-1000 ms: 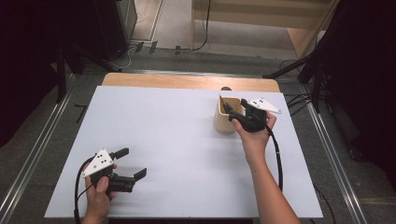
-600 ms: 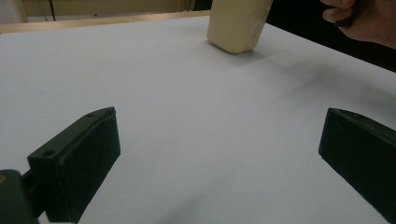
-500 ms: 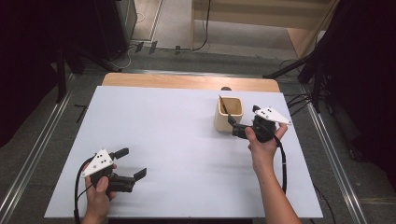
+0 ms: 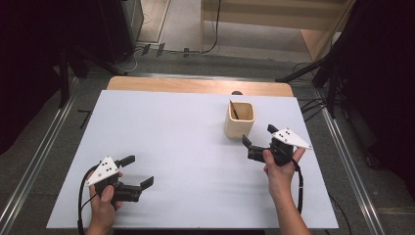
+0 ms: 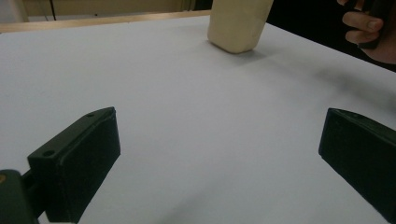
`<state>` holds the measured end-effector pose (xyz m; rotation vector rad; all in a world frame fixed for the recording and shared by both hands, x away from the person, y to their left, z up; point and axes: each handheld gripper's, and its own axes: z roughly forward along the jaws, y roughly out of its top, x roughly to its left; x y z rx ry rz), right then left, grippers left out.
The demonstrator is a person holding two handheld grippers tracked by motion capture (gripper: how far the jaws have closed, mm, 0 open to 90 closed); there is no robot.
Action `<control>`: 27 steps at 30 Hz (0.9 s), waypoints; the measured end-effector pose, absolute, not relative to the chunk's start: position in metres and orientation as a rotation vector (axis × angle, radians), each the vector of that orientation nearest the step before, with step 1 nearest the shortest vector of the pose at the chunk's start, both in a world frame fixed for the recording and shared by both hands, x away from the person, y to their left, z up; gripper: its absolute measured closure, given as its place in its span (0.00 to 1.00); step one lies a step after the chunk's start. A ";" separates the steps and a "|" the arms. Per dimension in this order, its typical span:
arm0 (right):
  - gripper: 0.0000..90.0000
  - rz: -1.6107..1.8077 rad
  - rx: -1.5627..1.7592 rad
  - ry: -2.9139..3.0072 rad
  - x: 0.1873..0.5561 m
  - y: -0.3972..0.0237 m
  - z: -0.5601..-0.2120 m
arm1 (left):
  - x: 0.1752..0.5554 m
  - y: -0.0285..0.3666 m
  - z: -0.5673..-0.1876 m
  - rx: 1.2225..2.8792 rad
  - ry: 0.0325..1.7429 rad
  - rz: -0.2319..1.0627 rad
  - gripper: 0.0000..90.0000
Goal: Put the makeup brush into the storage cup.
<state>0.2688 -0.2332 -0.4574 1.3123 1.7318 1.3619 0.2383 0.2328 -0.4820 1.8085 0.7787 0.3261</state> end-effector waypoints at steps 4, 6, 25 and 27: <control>0.00 1.360 1.316 1.731 0.261 -0.236 -0.463 | 0.238 0.233 -0.482 1.811 0.778 0.323 0.00; 0.00 1.356 1.326 1.730 0.258 -0.238 -0.466 | 0.238 0.232 -0.482 1.811 0.778 0.324 0.00; 0.00 1.328 1.370 1.734 0.230 -0.261 -0.489 | 0.237 0.232 -0.483 1.808 0.779 0.325 0.00; 0.00 1.325 1.371 1.734 0.227 -0.263 -0.490 | 0.237 0.232 -0.483 1.808 0.778 0.325 0.00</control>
